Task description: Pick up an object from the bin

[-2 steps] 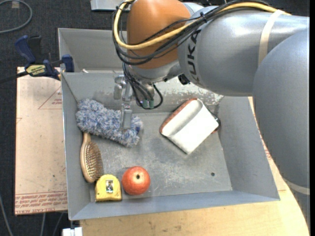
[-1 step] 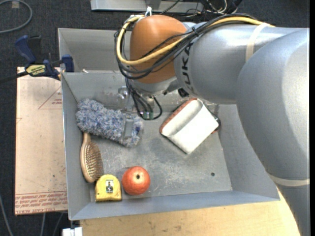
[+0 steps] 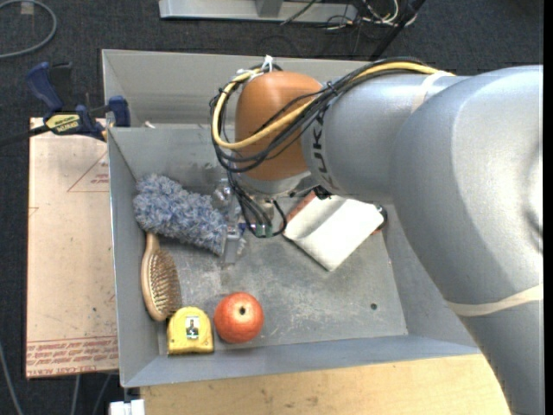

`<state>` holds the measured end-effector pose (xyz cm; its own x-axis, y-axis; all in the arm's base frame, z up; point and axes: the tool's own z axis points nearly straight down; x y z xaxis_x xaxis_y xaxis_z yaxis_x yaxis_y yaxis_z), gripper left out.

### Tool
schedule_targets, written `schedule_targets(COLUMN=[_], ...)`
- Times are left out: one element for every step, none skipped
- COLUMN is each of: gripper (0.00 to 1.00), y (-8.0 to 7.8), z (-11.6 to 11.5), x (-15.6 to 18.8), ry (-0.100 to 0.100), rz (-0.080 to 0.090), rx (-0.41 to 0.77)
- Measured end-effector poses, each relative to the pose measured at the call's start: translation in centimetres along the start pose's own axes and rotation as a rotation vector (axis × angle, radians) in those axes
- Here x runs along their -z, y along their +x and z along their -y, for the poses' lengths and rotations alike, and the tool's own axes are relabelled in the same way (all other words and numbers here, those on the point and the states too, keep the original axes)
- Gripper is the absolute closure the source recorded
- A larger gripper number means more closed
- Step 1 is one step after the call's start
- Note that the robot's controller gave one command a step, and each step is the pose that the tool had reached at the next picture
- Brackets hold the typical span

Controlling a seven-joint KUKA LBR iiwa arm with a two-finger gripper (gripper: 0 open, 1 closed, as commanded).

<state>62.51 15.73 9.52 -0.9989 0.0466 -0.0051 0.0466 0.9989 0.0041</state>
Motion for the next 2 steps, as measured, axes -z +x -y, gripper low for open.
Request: schedule_targets(gripper=[0.00, 0.00], y=[-0.66, 0.11], z=[-0.98, -0.98], x=[-2.55, -2.43], ry=[-0.001, -0.001], rz=[0.001, 0.004], rx=[-0.116, 0.047])
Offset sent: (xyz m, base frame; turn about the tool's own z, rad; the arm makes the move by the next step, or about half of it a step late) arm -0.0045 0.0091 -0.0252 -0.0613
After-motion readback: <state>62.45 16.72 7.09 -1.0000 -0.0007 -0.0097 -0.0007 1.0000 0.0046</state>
